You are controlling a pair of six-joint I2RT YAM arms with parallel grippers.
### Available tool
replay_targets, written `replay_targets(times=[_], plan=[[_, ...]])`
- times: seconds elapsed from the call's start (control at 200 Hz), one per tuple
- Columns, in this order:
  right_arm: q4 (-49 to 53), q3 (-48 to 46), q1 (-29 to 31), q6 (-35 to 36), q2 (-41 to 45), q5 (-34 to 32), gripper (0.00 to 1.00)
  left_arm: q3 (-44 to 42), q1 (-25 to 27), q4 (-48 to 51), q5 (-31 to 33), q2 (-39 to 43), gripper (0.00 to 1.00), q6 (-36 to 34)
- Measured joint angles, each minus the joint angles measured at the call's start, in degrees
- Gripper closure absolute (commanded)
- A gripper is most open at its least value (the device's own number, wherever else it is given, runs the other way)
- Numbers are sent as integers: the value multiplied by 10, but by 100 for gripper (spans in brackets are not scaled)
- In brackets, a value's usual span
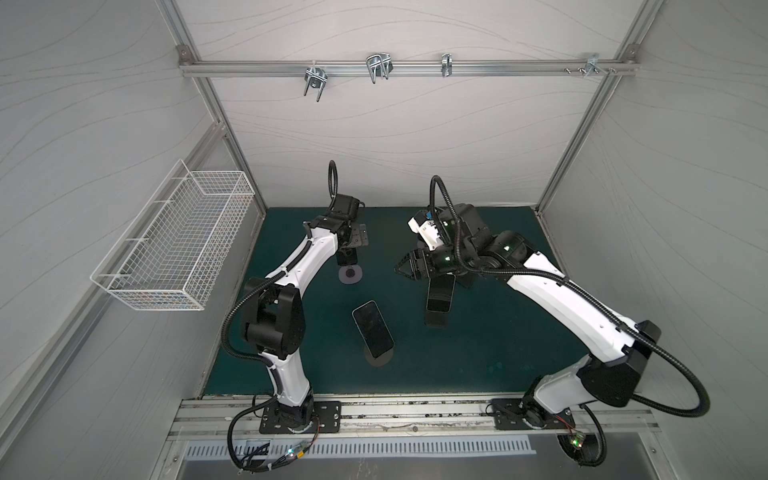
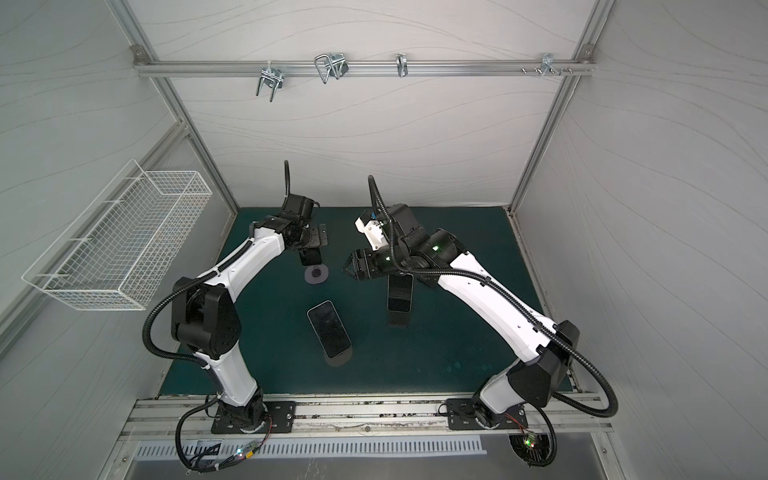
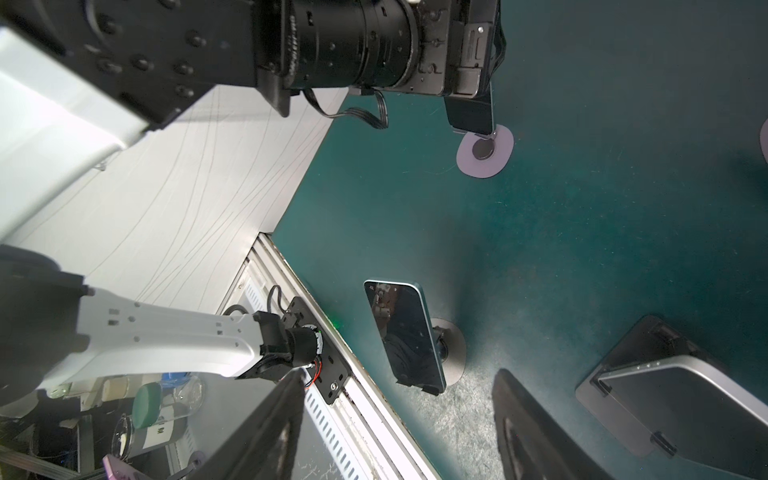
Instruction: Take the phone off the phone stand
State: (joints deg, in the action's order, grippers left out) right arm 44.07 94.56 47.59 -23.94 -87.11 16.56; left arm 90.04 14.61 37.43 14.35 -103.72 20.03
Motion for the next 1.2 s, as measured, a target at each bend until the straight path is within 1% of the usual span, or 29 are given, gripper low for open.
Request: replay_targets(times=[0.095, 0.24, 0.75, 1.045, 1.2], plan=[[-10, 5, 0, -1, -23, 2, 29, 3, 0, -4, 2, -4, 1, -2], [-16, 5, 1, -6, -41, 7, 28, 4, 0, -6, 9, -10, 1, -4], [-17, 1, -2, -5, -36, 0, 28, 23, 0, -25, 34, -26, 3, -12], [-17, 41, -11, 7, -37, 0, 28, 23, -5, -35, 33, -30, 10, -16], [-15, 44, -11, 13, -37, 1, 28, 22, -6, -46, 27, -30, 12, -19]])
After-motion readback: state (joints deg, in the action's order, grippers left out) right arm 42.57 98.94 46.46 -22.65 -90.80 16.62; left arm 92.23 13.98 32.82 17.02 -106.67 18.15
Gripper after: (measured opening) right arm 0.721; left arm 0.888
